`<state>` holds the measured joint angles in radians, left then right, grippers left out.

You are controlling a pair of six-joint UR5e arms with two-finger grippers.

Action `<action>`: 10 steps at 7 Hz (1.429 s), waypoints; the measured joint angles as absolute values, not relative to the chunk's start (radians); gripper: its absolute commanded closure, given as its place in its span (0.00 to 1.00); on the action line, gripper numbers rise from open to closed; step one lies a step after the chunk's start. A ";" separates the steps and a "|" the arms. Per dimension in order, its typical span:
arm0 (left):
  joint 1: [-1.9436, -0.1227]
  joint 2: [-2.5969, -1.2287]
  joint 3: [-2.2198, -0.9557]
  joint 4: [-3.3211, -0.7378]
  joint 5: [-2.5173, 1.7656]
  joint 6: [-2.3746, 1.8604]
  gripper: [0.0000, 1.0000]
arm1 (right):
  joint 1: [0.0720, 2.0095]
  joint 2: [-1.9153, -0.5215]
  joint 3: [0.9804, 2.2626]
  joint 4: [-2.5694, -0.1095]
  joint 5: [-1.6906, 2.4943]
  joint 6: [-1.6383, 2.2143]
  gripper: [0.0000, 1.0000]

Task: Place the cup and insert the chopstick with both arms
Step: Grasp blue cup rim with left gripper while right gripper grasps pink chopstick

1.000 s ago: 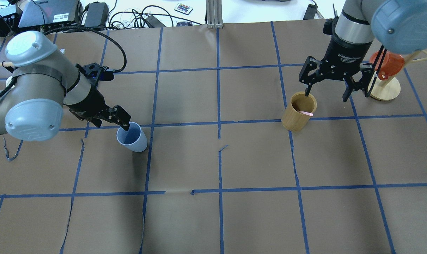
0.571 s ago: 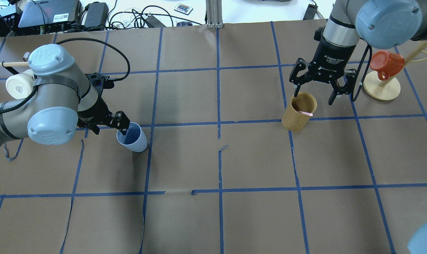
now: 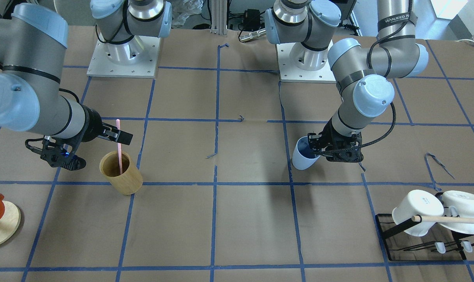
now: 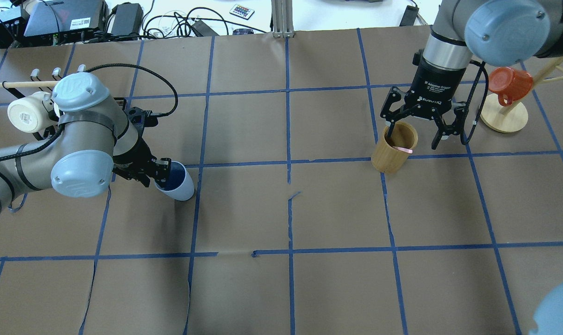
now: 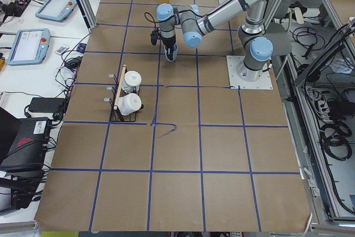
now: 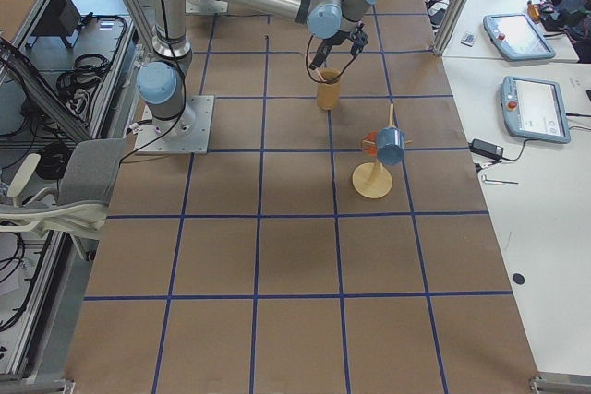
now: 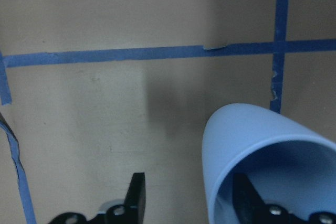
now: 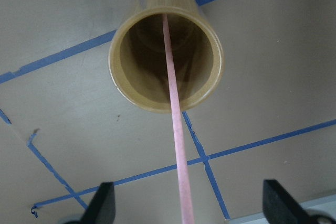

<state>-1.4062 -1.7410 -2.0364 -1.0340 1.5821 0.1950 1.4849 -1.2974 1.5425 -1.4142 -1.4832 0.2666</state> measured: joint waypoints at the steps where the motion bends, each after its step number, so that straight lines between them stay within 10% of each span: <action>1: -1.407 -1.742 -2.032 -1.032 1.582 0.182 1.00 | 1.485 -1.297 1.543 -1.413 -1.483 0.275 0.38; 10: -1.807 -1.908 -1.810 -0.928 1.541 -0.359 1.00 | 1.485 -1.290 1.557 -1.415 -1.480 0.318 0.68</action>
<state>-1.8072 -1.9077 -1.8096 -0.9284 1.5407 -0.3585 1.4848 -1.2901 1.5571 -1.4148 -1.4800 0.3178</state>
